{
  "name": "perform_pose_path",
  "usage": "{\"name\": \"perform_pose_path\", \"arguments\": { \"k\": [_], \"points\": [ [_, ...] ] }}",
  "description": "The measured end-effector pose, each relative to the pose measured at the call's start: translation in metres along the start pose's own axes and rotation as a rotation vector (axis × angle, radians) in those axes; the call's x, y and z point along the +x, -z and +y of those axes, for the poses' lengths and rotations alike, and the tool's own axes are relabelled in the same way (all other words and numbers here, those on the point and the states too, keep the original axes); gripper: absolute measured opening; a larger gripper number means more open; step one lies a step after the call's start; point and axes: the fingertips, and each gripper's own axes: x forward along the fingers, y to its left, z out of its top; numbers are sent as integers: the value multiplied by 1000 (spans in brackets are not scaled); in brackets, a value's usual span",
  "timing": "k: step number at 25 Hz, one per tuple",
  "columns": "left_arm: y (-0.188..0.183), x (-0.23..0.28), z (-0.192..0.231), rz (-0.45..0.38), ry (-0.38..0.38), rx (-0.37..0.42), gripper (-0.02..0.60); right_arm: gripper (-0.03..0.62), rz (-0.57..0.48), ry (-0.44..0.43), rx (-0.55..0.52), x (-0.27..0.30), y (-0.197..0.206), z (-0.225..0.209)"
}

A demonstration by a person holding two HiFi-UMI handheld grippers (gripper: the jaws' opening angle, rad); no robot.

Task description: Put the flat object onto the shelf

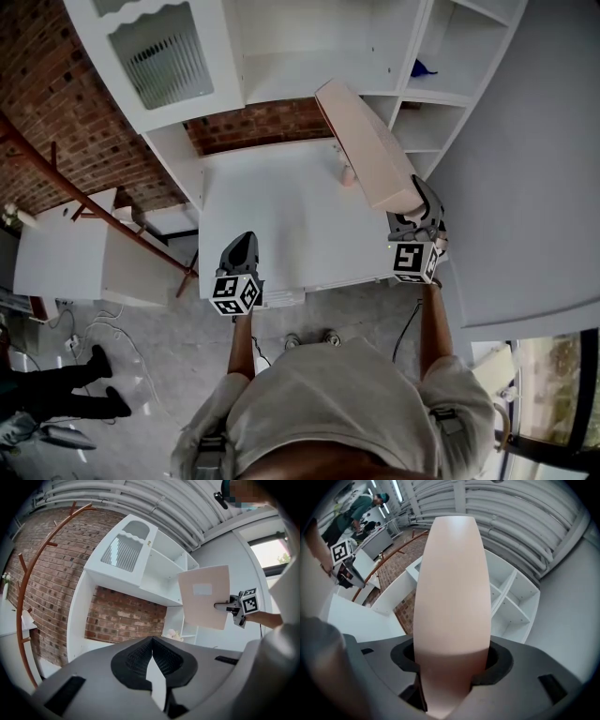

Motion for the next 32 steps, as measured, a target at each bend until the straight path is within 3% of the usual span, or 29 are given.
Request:
{"name": "perform_pose_path", "arguments": {
  "k": [9,18,22,32],
  "points": [
    [2,-2,0,-3,-4,-15,15,279,-7,29,-468,15,-18,-16],
    [2,-5,2,-6,-14,-23,15,279,-18,49,-781,34,-41,-21],
    [2,-8,5,-10,-25,-27,15,279,-33,46,-834,38,-48,-16],
    [3,-13,11,-15,-41,-33,15,281,-64,29,-832,65,-63,-4]
  ]
}}
